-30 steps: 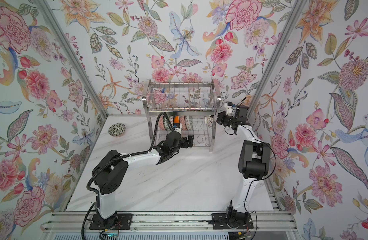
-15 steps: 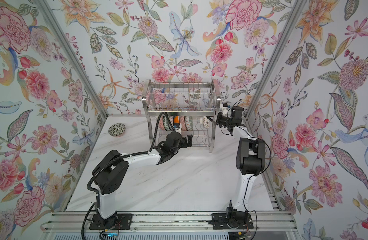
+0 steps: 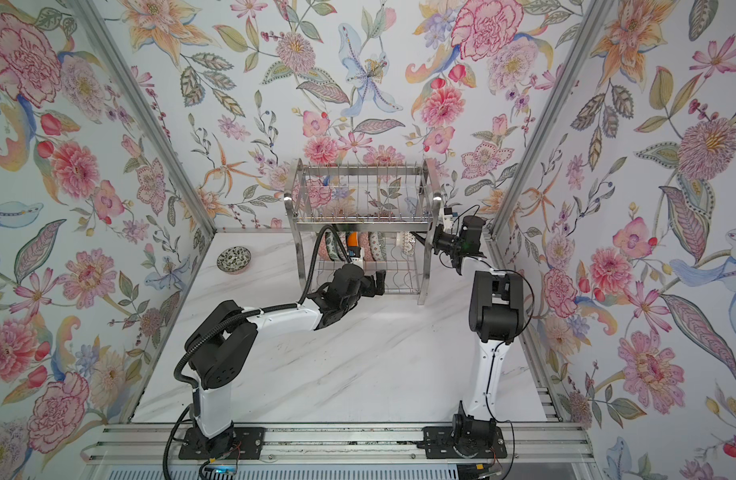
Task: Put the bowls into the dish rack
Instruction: 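Lower the bowl on edge at the row's end with the right gripper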
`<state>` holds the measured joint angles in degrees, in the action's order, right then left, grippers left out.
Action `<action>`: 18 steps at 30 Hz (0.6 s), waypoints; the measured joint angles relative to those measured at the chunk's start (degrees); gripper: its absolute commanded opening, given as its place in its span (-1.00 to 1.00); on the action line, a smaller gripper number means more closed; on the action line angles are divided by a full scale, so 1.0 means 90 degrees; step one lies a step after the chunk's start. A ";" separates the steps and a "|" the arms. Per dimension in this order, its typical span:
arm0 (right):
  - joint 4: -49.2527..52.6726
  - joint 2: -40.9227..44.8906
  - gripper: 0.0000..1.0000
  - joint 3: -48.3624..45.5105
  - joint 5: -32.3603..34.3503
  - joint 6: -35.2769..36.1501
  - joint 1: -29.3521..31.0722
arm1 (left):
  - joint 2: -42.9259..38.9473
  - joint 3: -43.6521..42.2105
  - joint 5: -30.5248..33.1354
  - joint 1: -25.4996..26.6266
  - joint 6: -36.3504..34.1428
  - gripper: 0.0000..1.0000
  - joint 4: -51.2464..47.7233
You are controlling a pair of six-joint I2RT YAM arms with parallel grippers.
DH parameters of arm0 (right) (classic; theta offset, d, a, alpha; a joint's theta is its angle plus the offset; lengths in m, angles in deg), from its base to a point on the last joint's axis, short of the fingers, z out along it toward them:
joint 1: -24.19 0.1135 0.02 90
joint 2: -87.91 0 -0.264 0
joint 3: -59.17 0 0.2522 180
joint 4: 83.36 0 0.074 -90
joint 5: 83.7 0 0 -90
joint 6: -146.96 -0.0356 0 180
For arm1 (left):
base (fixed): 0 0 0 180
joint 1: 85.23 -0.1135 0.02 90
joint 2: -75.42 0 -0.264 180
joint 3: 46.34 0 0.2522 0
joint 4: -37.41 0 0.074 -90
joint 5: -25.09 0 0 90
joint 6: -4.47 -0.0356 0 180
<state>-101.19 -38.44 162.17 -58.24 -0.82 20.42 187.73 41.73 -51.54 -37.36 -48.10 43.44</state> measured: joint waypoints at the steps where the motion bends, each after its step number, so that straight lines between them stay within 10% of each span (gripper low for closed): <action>1: -0.0114 -0.0053 -1.00 0.0000 -0.0019 -0.0097 0.0000 | 0.0000 0.0000 0.0029 0.0010 -0.0012 0.99 0.0000; 18: -0.0787 -0.0335 -1.00 0.0051 -0.0102 -0.0590 0.0238 | 0.0083 0.0090 0.0100 0.0058 -0.0119 0.98 -0.0053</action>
<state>-108.27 -41.45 162.62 -59.15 -6.13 22.57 188.47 42.54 -50.65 -36.83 -49.17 42.96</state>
